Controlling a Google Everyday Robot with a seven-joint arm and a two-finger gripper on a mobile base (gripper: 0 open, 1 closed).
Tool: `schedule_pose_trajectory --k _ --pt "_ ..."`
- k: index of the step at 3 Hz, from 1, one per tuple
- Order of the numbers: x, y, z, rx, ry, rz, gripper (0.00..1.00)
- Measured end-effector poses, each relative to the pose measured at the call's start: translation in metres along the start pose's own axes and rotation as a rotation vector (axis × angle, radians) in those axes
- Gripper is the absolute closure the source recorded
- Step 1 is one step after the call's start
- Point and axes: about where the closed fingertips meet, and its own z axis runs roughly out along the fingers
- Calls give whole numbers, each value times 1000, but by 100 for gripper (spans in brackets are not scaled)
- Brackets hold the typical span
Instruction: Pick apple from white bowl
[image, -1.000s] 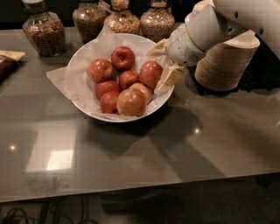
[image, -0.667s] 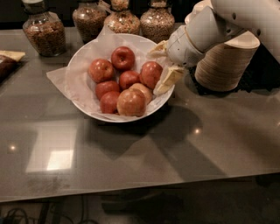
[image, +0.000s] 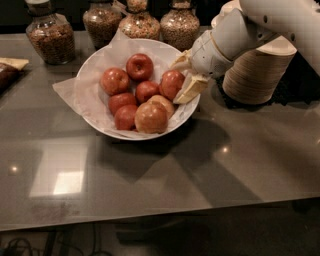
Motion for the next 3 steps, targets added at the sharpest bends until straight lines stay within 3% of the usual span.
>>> schedule_pose_trajectory --k 1,2,3 --pt "0 0 0 0 0 0 93" --pt "0 0 0 0 0 0 100" --pt "0 0 0 0 0 0 100"
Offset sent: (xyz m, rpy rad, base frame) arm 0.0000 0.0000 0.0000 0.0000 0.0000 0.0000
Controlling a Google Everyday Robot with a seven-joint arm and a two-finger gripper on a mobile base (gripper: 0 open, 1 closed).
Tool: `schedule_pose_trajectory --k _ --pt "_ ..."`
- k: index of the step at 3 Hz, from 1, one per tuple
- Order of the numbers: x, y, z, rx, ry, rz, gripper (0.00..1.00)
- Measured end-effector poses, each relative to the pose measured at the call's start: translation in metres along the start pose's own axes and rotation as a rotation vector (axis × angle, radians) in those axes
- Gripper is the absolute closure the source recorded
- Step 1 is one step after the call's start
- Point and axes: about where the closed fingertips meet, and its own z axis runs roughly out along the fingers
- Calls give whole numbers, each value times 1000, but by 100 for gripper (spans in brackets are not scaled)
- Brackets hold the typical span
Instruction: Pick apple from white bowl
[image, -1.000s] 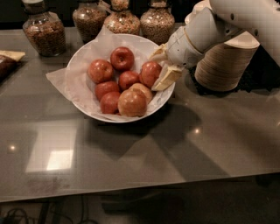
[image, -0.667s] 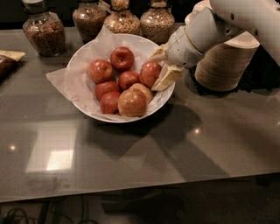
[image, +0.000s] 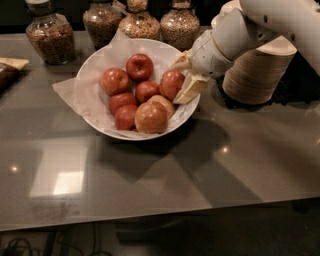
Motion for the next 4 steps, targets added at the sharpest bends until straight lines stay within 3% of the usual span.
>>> schedule_pose_trajectory --k 1,3,4 --pt "-5 -2 -5 27 -56 6 100" --pt "-49 -19 -35 110 -277 -19 100" --pt "-71 -26 -46 127 -389 -20 100"
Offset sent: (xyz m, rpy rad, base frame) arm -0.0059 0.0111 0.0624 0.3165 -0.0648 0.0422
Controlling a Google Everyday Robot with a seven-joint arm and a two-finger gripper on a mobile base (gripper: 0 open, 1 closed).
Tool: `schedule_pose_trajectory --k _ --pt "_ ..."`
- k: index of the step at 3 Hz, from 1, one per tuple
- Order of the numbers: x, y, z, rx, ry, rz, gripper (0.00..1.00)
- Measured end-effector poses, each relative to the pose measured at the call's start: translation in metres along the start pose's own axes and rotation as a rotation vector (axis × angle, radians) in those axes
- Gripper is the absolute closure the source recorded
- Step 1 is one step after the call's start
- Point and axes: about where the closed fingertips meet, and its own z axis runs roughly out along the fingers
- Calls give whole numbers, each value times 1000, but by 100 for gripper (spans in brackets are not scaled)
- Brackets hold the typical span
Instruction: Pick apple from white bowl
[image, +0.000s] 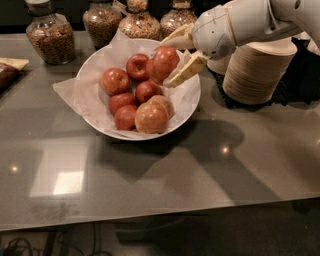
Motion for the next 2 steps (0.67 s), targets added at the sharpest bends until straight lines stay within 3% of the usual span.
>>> schedule_pose_trajectory --k 1,2 --pt "-19 8 -8 3 -78 41 100" --pt "-19 8 -8 3 -78 41 100"
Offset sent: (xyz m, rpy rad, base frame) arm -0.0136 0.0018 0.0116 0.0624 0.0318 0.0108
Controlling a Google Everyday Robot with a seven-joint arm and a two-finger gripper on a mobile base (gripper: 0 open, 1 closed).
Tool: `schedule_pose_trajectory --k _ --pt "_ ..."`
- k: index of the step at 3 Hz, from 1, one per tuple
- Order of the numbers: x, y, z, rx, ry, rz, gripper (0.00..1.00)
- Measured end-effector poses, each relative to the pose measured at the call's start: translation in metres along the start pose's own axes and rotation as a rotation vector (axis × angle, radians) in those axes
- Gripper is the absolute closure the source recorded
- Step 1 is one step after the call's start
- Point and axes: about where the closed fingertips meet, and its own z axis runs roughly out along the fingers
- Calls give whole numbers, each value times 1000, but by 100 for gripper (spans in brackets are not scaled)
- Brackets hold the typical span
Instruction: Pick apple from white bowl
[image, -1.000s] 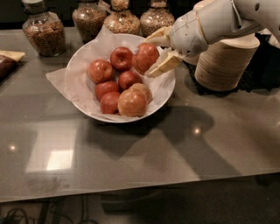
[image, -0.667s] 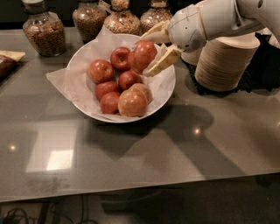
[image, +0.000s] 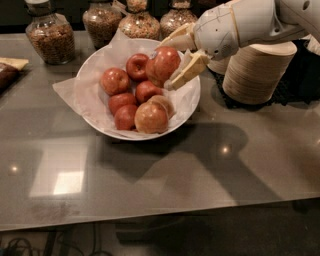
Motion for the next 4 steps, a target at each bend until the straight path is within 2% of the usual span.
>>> schedule_pose_trajectory --k 1,2,3,4 --pt "-8 18 4 1 -28 -8 100" --pt "-34 53 8 22 -90 -36 100" --pt "-73 113 1 50 -155 -32 100" --pt "-72 114 -1 55 -152 -26 100"
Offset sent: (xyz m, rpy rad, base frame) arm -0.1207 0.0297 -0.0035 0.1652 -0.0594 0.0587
